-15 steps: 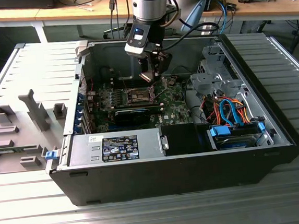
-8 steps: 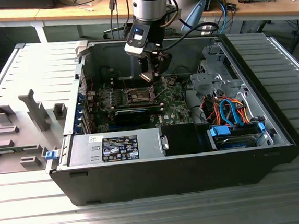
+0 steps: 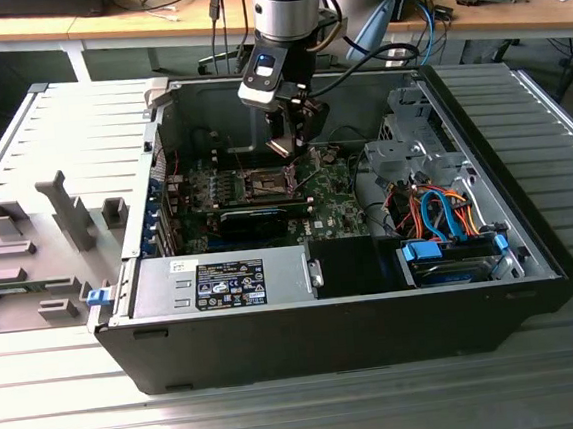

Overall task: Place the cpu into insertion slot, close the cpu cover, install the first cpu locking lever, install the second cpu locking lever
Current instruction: 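Place the cpu into insertion slot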

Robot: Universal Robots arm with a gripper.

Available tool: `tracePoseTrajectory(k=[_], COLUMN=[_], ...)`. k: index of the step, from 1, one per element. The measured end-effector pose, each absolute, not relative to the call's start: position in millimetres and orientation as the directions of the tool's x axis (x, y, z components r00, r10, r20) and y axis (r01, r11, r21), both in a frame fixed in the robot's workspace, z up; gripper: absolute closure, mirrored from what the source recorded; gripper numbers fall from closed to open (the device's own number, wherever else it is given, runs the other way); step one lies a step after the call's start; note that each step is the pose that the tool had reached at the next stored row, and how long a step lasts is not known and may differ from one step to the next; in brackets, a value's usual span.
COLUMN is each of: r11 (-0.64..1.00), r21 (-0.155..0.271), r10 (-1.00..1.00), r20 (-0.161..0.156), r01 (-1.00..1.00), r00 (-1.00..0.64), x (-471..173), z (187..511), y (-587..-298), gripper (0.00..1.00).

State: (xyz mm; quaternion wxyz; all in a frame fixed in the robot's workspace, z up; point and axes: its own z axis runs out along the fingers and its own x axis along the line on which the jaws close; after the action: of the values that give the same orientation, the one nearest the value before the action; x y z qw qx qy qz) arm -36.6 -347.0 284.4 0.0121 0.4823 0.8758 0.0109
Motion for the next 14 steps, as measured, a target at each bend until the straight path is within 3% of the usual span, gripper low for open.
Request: tracePoseTrajectory(k=[14], r11=[0.523], r21=[0.031], r10=[0.852], r20=[-0.011], r01=[0.852], r00=[-0.523], x=[-36.6], z=[284.2], y=[-347.0], gripper=[0.45])
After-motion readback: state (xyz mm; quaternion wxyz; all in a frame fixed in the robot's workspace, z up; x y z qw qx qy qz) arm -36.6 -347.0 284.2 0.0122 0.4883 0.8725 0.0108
